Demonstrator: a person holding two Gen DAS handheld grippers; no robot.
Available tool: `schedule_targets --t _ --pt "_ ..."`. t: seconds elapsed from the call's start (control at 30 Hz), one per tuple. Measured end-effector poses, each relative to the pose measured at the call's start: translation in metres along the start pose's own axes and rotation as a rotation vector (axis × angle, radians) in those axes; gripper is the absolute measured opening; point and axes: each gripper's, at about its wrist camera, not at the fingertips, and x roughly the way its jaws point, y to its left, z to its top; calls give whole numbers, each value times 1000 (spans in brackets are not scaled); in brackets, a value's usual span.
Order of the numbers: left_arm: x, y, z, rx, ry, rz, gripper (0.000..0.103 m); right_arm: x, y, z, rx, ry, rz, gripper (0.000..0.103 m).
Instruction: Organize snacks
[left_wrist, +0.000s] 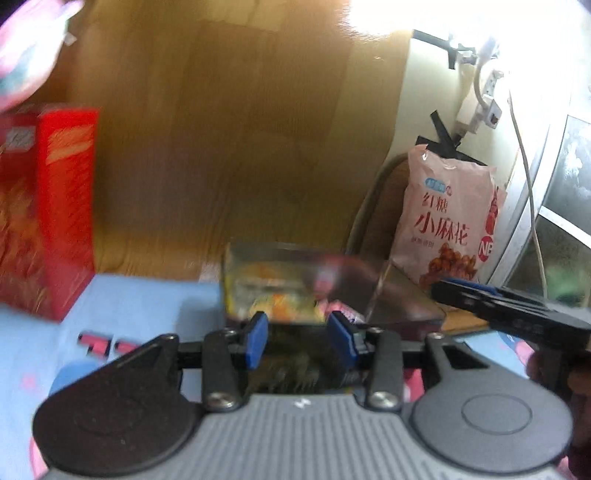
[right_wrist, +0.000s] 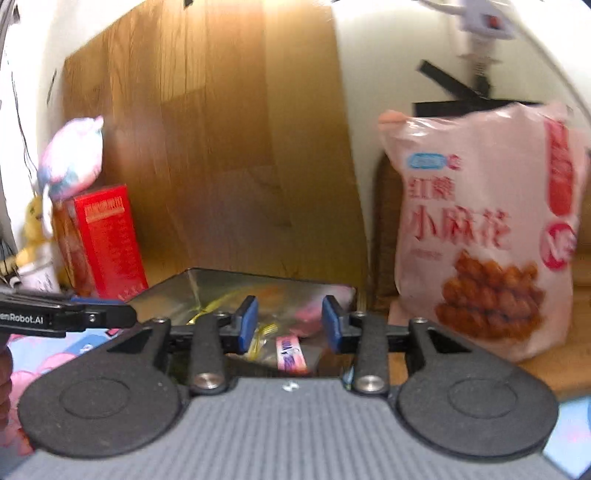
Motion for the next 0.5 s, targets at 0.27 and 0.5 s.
schedule_targets --t 0.27,0.5 --pt "-21 -5 -48 -11 125 -68 36 -19 9 -50 55 159 94 45" --pt "-69 -47 -99 171 178 -168 32 -5 32 -67 28 293 142 46"
